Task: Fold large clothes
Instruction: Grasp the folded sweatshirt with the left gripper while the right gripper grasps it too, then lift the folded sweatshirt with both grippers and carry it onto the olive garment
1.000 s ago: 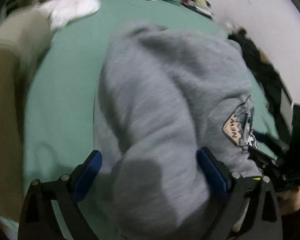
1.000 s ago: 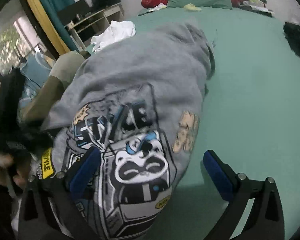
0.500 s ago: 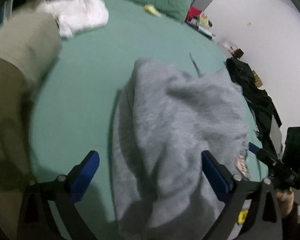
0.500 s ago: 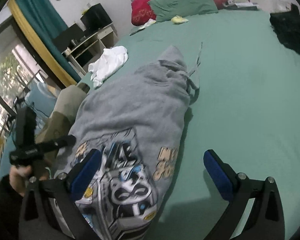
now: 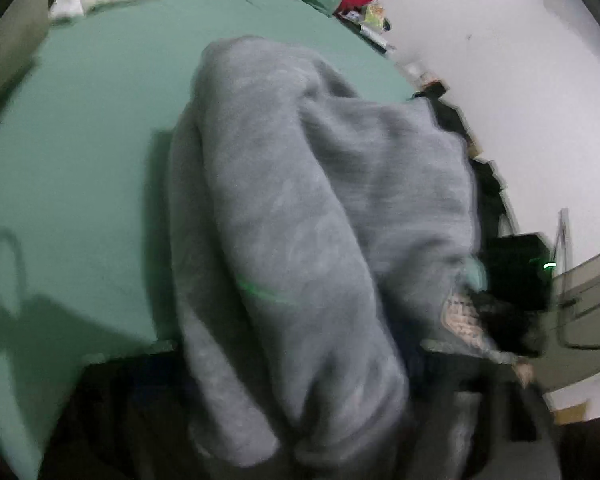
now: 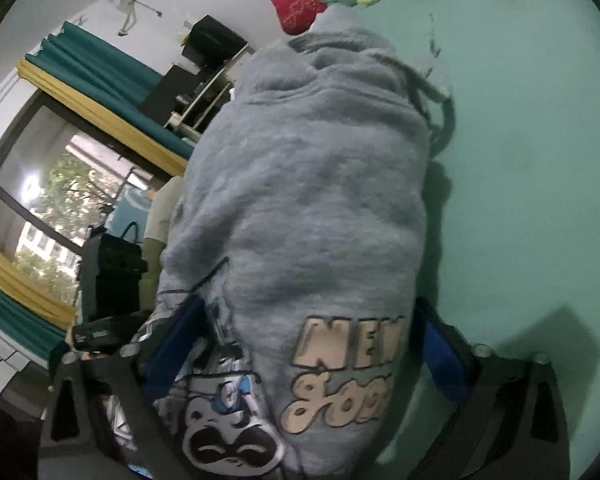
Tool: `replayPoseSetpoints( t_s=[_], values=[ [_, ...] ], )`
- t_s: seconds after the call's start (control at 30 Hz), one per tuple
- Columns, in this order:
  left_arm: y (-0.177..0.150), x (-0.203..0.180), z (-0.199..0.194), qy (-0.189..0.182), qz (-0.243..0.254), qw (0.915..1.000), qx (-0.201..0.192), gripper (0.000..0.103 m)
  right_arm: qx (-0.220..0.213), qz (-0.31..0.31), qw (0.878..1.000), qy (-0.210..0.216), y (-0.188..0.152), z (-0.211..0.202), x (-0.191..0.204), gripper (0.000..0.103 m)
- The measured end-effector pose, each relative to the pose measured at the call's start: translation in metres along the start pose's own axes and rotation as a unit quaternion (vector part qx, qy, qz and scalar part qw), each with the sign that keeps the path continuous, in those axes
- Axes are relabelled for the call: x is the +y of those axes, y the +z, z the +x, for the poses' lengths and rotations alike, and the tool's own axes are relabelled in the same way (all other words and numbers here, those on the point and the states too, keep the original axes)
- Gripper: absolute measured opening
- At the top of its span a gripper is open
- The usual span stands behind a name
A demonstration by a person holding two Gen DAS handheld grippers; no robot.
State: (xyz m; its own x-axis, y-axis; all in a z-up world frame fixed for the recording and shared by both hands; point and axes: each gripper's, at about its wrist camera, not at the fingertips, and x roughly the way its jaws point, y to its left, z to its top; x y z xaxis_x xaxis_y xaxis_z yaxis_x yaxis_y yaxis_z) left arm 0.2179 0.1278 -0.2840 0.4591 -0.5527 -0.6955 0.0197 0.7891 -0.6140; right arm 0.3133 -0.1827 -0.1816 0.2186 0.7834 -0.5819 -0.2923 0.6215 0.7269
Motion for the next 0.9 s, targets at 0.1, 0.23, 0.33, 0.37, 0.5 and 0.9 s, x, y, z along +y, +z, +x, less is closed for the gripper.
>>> replayPoseSetpoints(
  t_s=[0.1, 0.23, 0.33, 0.37, 0.5, 0.9],
  values=[
    [-0.004, -0.017, 0.000, 0.025, 0.031, 0.9991, -0.012, 0.048, -0.007, -0.013, 1.000, -0.004, -0.004, -0.009, 0.005, 0.060],
    [-0.009, -0.039, -0.010, 0.052, 0.050, 0.9969, -0.031, 0.042, -0.020, -0.044, 0.999, -0.019, -0.003, -0.017, 0.029, 0.050],
    [-0.015, -0.053, -0.022, 0.050, 0.055, 0.9961, -0.047, 0.040, -0.035, -0.067, 0.997, -0.026, -0.005, -0.033, 0.048, 0.049],
    [-0.016, -0.056, -0.028, 0.047, 0.057, 0.9958, -0.053, 0.040, -0.041, -0.073, 0.996, -0.024, -0.005, -0.040, 0.055, 0.049],
    [-0.023, -0.077, -0.062, 0.047, 0.078, 0.9925, -0.081, 0.040, -0.060, -0.099, 0.993, -0.021, -0.005, -0.059, 0.080, 0.049],
    [-0.021, -0.090, -0.190, 0.071, 0.112, 0.9729, -0.189, 0.040, -0.106, -0.202, 0.973, 0.018, 0.015, -0.077, 0.191, 0.049]
  ],
)
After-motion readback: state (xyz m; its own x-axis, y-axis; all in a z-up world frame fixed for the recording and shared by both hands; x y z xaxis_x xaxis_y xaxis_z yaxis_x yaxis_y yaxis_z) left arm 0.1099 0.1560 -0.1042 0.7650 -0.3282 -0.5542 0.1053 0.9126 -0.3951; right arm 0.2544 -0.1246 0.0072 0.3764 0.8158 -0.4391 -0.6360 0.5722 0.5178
